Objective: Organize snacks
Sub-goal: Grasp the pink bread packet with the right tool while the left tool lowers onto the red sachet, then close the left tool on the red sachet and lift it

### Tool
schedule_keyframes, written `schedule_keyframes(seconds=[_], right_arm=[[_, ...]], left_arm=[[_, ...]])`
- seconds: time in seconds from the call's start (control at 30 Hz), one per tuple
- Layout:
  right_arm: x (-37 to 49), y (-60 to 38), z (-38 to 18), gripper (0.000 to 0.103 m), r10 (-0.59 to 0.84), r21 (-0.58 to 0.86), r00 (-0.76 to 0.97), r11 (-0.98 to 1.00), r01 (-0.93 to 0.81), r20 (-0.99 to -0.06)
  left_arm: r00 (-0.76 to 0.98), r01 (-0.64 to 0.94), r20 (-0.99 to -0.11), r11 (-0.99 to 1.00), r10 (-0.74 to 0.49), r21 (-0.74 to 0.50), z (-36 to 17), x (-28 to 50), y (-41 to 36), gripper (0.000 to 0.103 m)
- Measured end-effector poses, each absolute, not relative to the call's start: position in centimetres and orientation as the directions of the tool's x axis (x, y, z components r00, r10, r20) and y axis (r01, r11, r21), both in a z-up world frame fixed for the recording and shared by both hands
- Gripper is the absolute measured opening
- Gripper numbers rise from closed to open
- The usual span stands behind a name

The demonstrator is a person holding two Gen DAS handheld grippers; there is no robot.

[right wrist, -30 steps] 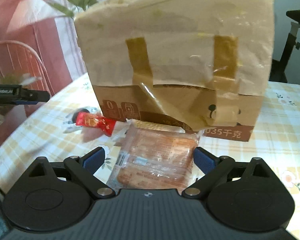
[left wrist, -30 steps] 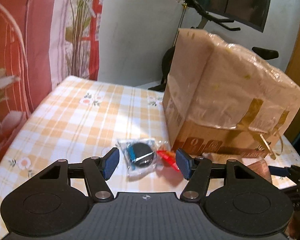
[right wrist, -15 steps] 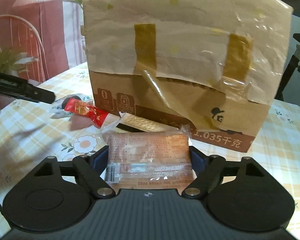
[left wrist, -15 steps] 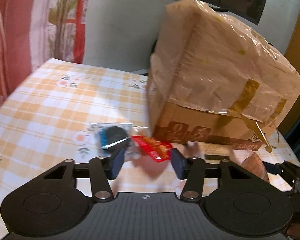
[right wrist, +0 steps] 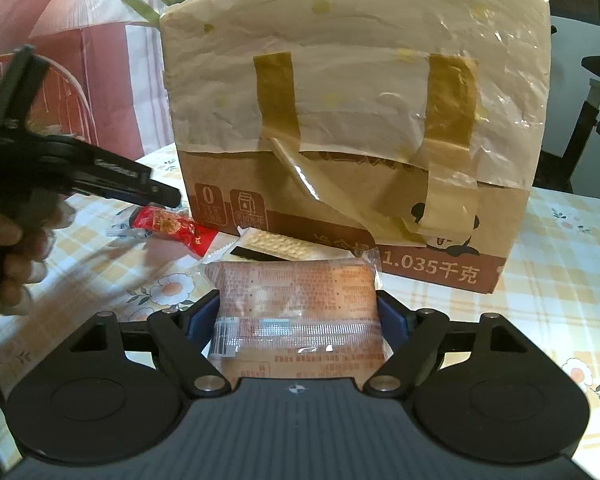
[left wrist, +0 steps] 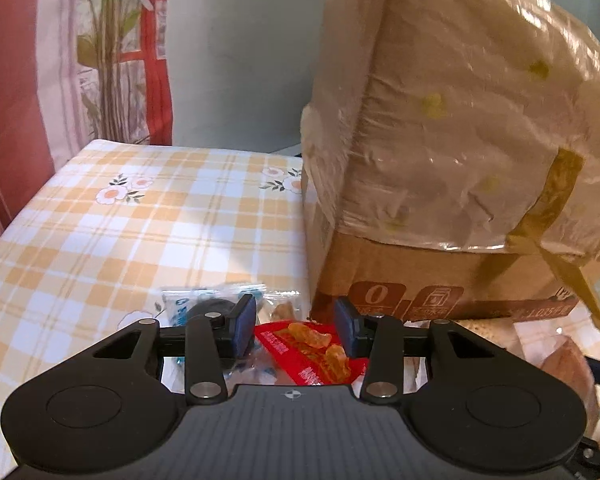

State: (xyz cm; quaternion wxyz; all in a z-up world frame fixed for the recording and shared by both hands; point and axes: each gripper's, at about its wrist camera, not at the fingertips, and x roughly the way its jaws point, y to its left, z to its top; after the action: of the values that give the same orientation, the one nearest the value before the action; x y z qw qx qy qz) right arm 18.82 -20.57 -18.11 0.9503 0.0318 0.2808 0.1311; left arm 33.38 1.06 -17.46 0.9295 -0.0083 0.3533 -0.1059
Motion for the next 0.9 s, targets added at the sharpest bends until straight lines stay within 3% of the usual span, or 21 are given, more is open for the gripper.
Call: schedule_keyframes(seconds=[0.5, 0.9], right_arm=[[18.5, -21.0, -18.7, 0.081, 0.284, 0.145, 0.812, 0.959, -0.244, -0.510], [18.6, -21.6, -18.6, 0.082, 0.302, 0.181, 0.807, 0.953, -0.242, -0.508]], left_arm=[[0.626, 0.336, -0.721, 0.937, -0.297, -0.094, -18.4, 28.2, -1.3, 0.045], [0.669, 0.311, -0.689, 0.947, -0.280, -0.083, -16.9, 30.9, -1.6, 0.046]])
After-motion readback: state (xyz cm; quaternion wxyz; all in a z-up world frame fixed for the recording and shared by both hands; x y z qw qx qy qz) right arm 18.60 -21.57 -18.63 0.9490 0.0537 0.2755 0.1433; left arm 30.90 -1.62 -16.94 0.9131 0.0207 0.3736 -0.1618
